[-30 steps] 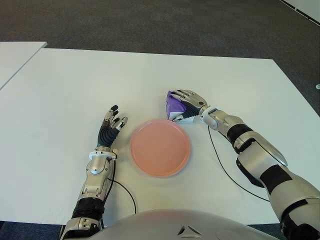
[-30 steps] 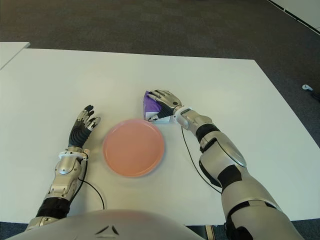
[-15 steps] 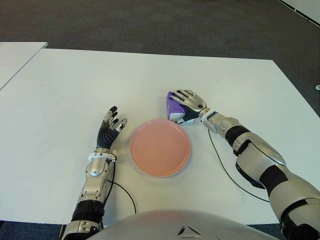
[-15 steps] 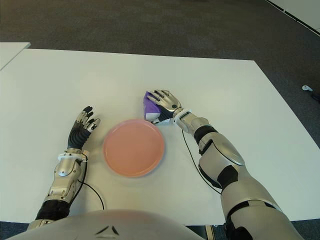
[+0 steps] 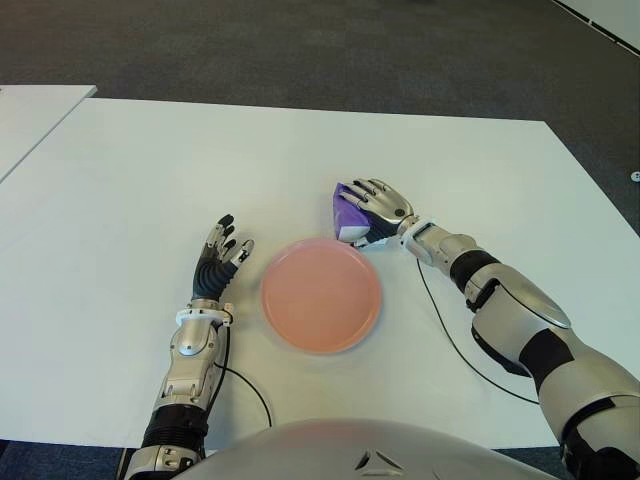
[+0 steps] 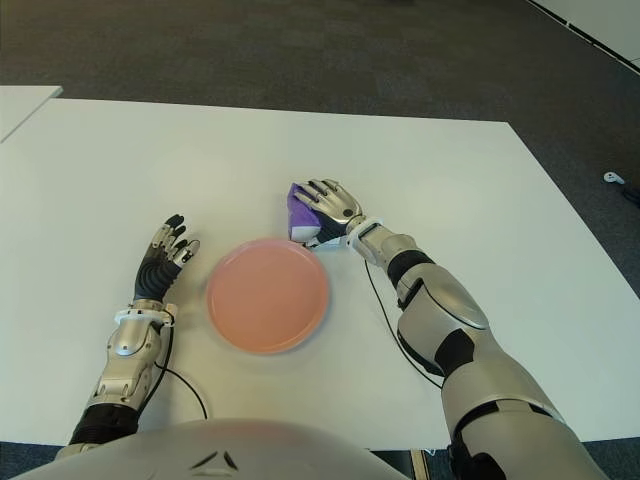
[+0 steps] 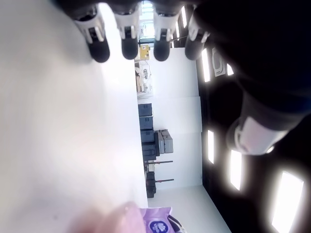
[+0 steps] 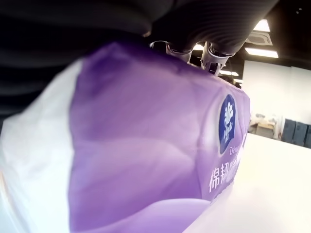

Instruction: Put the tissue paper into the plate.

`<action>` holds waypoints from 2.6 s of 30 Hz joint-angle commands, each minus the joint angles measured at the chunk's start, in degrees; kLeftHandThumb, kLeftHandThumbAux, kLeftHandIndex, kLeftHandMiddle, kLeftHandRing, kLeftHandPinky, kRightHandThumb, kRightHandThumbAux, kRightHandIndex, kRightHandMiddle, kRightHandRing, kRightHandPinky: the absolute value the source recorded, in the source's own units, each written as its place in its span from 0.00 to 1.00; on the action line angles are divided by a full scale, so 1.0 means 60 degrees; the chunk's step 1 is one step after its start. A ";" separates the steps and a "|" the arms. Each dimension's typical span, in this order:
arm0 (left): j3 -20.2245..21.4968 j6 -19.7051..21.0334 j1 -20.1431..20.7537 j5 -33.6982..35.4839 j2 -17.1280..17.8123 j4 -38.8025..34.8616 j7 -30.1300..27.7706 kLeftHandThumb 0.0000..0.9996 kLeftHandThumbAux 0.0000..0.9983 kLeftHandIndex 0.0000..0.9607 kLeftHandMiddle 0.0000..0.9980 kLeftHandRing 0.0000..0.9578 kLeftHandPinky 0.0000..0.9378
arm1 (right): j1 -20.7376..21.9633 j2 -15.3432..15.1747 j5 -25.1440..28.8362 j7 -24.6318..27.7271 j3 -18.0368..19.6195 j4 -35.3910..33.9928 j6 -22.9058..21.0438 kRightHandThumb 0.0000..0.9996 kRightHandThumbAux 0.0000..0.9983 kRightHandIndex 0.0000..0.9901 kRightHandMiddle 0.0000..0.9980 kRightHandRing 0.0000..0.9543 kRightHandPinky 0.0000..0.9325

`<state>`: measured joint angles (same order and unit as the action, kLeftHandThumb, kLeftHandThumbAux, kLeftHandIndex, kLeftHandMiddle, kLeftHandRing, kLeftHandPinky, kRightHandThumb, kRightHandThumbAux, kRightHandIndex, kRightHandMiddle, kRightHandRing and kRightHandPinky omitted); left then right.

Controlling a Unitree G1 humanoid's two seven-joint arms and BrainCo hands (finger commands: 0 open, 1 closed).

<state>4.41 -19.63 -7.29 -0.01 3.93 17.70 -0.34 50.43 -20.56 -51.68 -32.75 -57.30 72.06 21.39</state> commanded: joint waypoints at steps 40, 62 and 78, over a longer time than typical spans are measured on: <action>-0.0047 0.0498 -0.0668 -0.0076 -0.0027 0.0316 0.0003 0.14 0.61 0.00 0.00 0.00 0.00 | -0.2109 0.0186 -0.0046 -0.0072 0.0397 0.0934 -0.0066 0.71 0.71 0.44 0.77 0.81 0.86; -0.0050 0.0688 -0.0674 0.0026 -0.0165 0.0177 0.0027 0.16 0.62 0.00 0.00 0.00 0.00 | -0.2327 0.0294 0.0175 -0.0090 0.0955 0.0962 0.0103 0.71 0.72 0.44 0.81 0.83 0.84; -0.0079 0.0601 -0.0585 -0.0091 -0.0187 0.0295 0.0112 0.14 0.61 0.00 0.00 0.00 0.00 | -0.2251 0.0167 -0.0299 -0.0986 0.0785 0.0917 0.0136 0.71 0.72 0.44 0.81 0.83 0.84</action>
<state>4.33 -19.66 -8.23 -0.06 3.67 15.97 -0.35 46.26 -18.83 -49.22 -42.19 -48.87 72.61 22.90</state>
